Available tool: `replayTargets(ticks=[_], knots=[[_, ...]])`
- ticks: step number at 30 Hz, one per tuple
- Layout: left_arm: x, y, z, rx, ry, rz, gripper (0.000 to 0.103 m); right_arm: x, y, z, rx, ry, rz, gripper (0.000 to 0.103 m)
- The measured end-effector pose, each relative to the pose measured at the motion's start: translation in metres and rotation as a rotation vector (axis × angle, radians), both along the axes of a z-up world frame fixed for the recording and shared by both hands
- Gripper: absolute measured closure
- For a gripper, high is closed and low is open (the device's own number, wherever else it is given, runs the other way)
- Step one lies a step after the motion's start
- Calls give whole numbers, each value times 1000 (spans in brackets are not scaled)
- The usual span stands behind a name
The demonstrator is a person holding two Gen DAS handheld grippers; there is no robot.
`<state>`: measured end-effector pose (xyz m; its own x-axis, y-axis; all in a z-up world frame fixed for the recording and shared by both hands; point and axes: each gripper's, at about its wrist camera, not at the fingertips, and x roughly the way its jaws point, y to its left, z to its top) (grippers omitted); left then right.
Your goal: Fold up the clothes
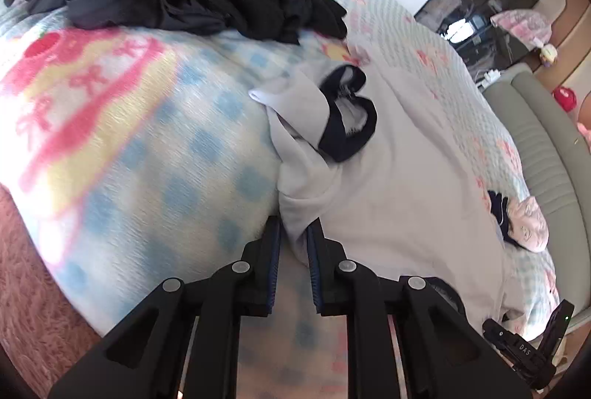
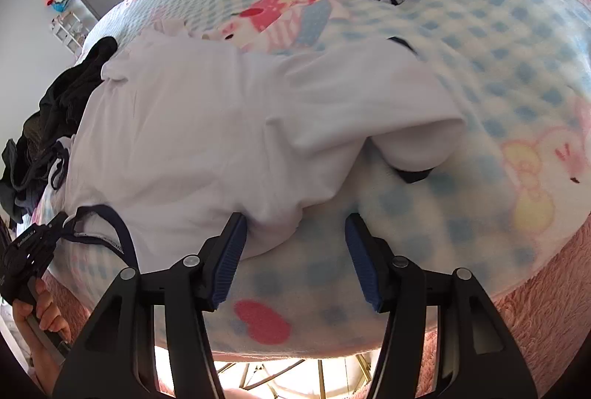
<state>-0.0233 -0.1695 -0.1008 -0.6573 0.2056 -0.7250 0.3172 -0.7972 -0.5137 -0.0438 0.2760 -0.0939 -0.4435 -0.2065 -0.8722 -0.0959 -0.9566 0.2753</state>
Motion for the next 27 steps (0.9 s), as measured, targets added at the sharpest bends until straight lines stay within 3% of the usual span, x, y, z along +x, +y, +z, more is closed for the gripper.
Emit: replayTargets(ticks=[2, 3, 7, 9, 10, 12, 14, 16, 18, 20, 22, 27], knots=[[1, -12, -6, 130, 20, -20, 79, -1, 2, -2, -86, -3, 10, 38], [-1, -12, -10, 184, 22, -37, 67, -2, 2, -3, -132, -6, 19, 36], [-15, 4, -17, 255, 28, -85, 50, -7, -5, -10, -259, -16, 65, 36], [-27, 12, -16, 294, 42, -128, 53, -13, -12, -7, -254, 3, 88, 39], [-29, 16, -11, 271, 63, -141, 60, -16, -14, -5, -243, 17, 91, 49], [-28, 21, 2, 156, 89, -118, 77, -22, -9, 4, -201, 54, 64, 58], [-23, 20, 10, 63, 100, -74, 85, -22, -3, 10, -140, 77, 28, 64], [-14, 9, 4, 99, 79, -14, 86, -20, 4, 11, -110, 77, -4, 64], [-7, 0, -6, 153, 54, 14, 88, -10, 19, 4, -155, 40, 2, 63], [-2, -10, -22, 295, 40, -26, 81, -6, 23, -7, -255, -8, 35, 61], [-8, -12, -35, 444, 49, -67, 63, -3, 21, -14, -343, -23, 63, 57], [-30, 12, -35, 490, 95, -149, 64, -13, 13, -9, -406, 13, 99, 57]])
